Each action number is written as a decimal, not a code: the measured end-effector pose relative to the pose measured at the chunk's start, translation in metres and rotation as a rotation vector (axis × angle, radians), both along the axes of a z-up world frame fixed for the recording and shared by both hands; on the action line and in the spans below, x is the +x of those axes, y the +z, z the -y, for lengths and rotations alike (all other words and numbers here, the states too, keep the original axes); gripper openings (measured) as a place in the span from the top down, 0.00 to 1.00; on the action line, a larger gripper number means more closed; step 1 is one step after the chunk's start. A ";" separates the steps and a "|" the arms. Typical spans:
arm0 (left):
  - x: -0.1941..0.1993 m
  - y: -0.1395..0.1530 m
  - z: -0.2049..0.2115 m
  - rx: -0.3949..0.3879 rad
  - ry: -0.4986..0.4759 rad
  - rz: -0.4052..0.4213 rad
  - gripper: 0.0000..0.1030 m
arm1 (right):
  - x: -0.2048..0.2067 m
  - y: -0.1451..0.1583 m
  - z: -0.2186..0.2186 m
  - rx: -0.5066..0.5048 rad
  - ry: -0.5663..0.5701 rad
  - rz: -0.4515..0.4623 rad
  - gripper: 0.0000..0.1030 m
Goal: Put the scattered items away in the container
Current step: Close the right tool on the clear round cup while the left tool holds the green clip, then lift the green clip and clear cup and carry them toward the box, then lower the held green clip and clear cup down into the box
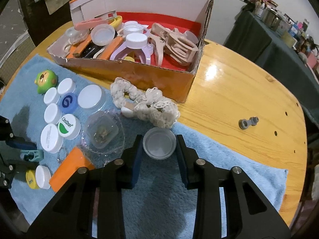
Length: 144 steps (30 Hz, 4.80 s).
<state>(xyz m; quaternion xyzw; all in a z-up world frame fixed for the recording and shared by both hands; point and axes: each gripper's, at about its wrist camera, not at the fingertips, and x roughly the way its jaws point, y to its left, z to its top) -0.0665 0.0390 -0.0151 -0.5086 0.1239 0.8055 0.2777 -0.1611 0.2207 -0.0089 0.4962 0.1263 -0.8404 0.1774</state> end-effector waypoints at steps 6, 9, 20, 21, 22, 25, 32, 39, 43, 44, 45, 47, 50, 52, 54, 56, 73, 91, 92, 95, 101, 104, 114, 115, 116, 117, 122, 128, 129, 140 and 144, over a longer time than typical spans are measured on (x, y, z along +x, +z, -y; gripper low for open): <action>-0.001 0.002 -0.001 0.006 0.011 0.000 0.76 | -0.001 0.009 -0.003 -0.013 -0.014 -0.019 0.71; -0.001 0.006 -0.001 0.011 0.020 -0.006 0.76 | 0.001 0.016 -0.005 -0.012 -0.018 -0.035 0.71; -0.012 0.028 0.000 0.050 0.056 -0.025 0.98 | 0.008 0.049 -0.001 -0.016 -0.023 -0.092 0.71; -0.018 0.030 0.003 0.056 0.062 -0.025 0.98 | 0.006 0.052 0.000 -0.016 -0.020 -0.094 0.71; -0.020 0.031 0.005 0.058 0.067 -0.028 0.98 | 0.006 0.056 0.002 -0.017 -0.019 -0.100 0.71; -0.025 0.036 0.010 0.069 0.078 -0.032 0.98 | 0.005 0.063 0.007 -0.020 -0.015 -0.111 0.71; -0.028 0.033 0.015 0.078 0.073 -0.010 0.98 | 0.007 0.072 0.016 -0.032 -0.002 -0.122 0.71; -0.010 0.016 0.008 0.026 0.017 0.004 0.96 | 0.012 0.070 0.017 -0.038 0.003 -0.115 0.71; -0.006 0.010 0.007 0.025 0.002 0.012 0.81 | 0.014 0.069 0.017 -0.040 0.004 -0.113 0.71; -0.004 0.010 0.006 0.022 -0.002 0.010 0.78 | 0.015 0.069 0.016 -0.040 0.003 -0.113 0.71; -0.003 0.010 0.006 0.020 -0.005 0.009 0.76 | 0.015 0.068 0.016 -0.041 0.004 -0.109 0.71; -0.002 0.009 0.004 0.008 -0.012 0.009 0.72 | 0.016 0.068 0.016 -0.040 0.004 -0.110 0.71; 0.001 0.008 0.003 0.004 -0.022 0.008 0.66 | 0.017 0.068 0.015 -0.042 0.005 -0.109 0.71; 0.003 0.008 0.001 -0.010 -0.025 -0.003 0.66 | 0.017 0.069 0.014 -0.046 0.005 -0.108 0.70; 0.004 0.009 0.000 -0.015 -0.026 -0.005 0.66 | 0.018 0.069 0.013 -0.046 0.003 -0.109 0.70; 0.005 0.010 0.000 -0.032 -0.019 -0.014 0.66 | 0.019 0.069 0.013 -0.047 0.004 -0.107 0.70; 0.006 -0.004 0.003 -0.071 -0.024 0.007 0.73 | 0.019 0.065 0.014 -0.045 0.003 -0.095 0.70; 0.009 0.007 0.001 -0.057 -0.016 -0.027 0.74 | 0.019 0.066 0.015 -0.050 0.006 -0.094 0.70; 0.009 0.008 0.002 -0.053 -0.013 -0.028 0.74 | 0.019 0.067 0.016 -0.050 0.006 -0.097 0.70; 0.006 0.012 0.003 -0.043 -0.002 -0.034 0.74 | 0.019 0.068 0.016 -0.053 0.006 -0.100 0.70; -0.005 0.027 0.007 -0.020 0.030 -0.061 0.74 | 0.018 0.074 0.018 -0.051 0.003 -0.113 0.70; -0.017 0.036 0.011 0.000 0.053 -0.073 0.74 | 0.015 0.080 0.019 -0.055 -0.001 -0.122 0.70; -0.049 0.067 0.011 0.025 0.094 -0.136 0.74 | -0.001 0.094 0.027 -0.069 -0.004 -0.138 0.70; -0.052 0.070 0.010 0.026 0.098 -0.144 0.74 | -0.003 0.096 0.028 -0.071 -0.004 -0.140 0.70; -0.057 0.074 0.009 0.024 0.105 -0.155 0.74 | -0.006 0.097 0.030 -0.072 -0.002 -0.142 0.70; -0.061 0.077 0.008 0.024 0.109 -0.162 0.74 | -0.007 0.098 0.032 -0.073 0.000 -0.141 0.70; -0.082 0.087 0.004 0.034 0.129 -0.179 0.74 | -0.020 0.101 0.040 -0.087 0.004 -0.140 0.70; -0.105 0.091 0.003 0.046 0.151 -0.181 0.74 | -0.040 0.101 0.046 -0.099 0.000 -0.125 0.70; -0.111 0.090 0.003 0.047 0.158 -0.179 0.74 | -0.044 0.101 0.047 -0.100 -0.003 -0.122 0.70; -0.155 0.076 0.006 0.036 0.202 -0.148 0.74 | -0.084 0.080 0.050 -0.095 -0.017 -0.062 0.70; -0.167 0.069 0.001 0.027 0.198 -0.139 0.74 | -0.097 0.066 0.051 -0.099 -0.021 -0.028 0.70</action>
